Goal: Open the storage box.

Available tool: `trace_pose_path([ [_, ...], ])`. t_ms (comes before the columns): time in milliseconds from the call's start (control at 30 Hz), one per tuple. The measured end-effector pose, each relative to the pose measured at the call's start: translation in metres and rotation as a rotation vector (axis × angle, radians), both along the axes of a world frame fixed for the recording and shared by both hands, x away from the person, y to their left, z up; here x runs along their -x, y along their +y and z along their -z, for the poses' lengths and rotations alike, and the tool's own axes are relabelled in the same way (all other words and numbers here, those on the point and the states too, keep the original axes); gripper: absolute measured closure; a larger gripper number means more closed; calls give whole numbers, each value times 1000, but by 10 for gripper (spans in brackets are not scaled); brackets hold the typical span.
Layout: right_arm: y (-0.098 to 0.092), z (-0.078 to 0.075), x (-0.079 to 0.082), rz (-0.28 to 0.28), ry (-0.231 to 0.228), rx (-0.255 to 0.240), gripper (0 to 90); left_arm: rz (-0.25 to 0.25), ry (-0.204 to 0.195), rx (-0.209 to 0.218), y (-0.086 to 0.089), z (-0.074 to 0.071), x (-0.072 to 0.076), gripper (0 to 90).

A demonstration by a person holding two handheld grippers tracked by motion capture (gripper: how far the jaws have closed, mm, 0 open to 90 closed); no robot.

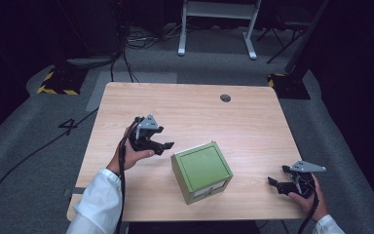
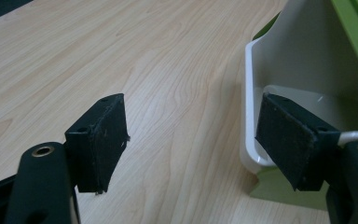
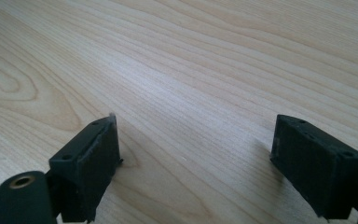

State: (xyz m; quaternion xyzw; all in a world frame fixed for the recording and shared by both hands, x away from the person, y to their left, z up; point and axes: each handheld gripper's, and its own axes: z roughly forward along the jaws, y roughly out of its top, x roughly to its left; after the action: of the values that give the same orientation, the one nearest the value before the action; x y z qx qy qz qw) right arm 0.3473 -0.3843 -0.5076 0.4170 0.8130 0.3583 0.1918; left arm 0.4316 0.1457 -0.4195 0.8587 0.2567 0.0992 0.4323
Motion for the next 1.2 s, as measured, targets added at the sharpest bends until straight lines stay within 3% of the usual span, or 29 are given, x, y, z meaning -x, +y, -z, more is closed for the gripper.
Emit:
trace_pose_path([
  [100, 0, 0, 0, -1, -2, 0, 153, 11, 3, -10, -6, 0, -4, 249],
  [333, 0, 0, 0, 1, -1, 0, 153, 59, 53, -16, -20, 7, -18, 249],
  [500, 0, 0, 0, 1, -1, 0, 153, 108, 86, -62, -36, 14, -26, 260],
  [733, 0, 0, 0, 1, -1, 0, 153, 166, 146, -43, -41, 18, -35, 289],
  [867, 0, 0, 0, 1, -1, 0, 154, 160, 162, -90, -43, 24, -40, 368],
  [967, 0, 0, 0, 0, -2, 0, 154, 153, 172, -84, -43, 27, -42, 397],
  [1033, 0, 0, 0, 1, -1, 0, 153, 168, 182, -170, -47, 32, -42, 413],
  [1067, 0, 0, 0, 1, -1, 0, 154, 165, 187, -148, -47, 34, -43, 416],
  [1200, 0, 0, 0, 0, -1, 0, 154, 152, 183, -135, -45, 35, -44, 424],
])
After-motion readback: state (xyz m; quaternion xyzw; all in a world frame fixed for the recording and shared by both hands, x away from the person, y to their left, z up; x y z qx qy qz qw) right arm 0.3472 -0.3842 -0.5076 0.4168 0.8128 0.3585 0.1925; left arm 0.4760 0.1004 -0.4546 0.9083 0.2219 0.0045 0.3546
